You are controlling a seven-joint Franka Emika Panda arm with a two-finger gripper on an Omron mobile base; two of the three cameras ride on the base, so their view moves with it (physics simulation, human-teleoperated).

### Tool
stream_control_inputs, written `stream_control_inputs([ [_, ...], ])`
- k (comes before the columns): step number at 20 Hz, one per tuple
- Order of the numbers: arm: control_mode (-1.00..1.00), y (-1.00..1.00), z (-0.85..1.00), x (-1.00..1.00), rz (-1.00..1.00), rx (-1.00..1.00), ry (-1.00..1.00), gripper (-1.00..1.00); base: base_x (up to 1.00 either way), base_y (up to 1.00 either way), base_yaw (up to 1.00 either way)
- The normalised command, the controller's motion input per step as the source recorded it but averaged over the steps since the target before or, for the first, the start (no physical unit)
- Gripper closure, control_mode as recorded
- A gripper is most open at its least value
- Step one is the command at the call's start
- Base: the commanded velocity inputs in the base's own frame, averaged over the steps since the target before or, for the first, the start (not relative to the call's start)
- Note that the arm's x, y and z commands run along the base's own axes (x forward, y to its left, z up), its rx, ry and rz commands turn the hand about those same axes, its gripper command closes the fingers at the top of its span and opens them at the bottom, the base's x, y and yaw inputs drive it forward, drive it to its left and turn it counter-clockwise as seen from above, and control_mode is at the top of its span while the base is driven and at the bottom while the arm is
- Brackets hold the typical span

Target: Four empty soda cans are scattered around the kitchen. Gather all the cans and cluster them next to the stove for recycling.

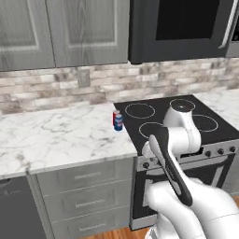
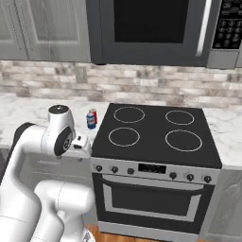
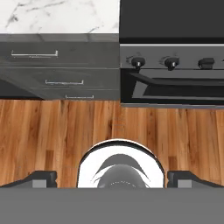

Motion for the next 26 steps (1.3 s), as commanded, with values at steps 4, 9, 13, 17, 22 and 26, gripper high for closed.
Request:
stream_control_inputs([
  [4,1.0,0.0,0.0,0.0,0.0,0.0,0.0,-1.0,-0.81,-0.25,-0.38],
  [9,1.0,0.0,0.0,0.0,0.0,0.0,0.0,-1.0,-0.51,-0.14,-0.46],
  [13,1.0,0.0,0.0,0.0,0.0,0.0,0.0,-1.0,-0.41,-0.11,-0.42],
  [17,1.0,0.0,0.0,0.0,0.0,0.0,0.0,-1.0,-0.44,-0.15,-0.37],
  [22,1.0,0.0,0.0,0.0,0.0,0.0,0.0,-1.0,-0.28,-0.04,-0.37],
  [26,1.0,0.0,0.0,0.0,0.0,0.0,0.0,-1.0,-0.22,-0.03,-0.35],
])
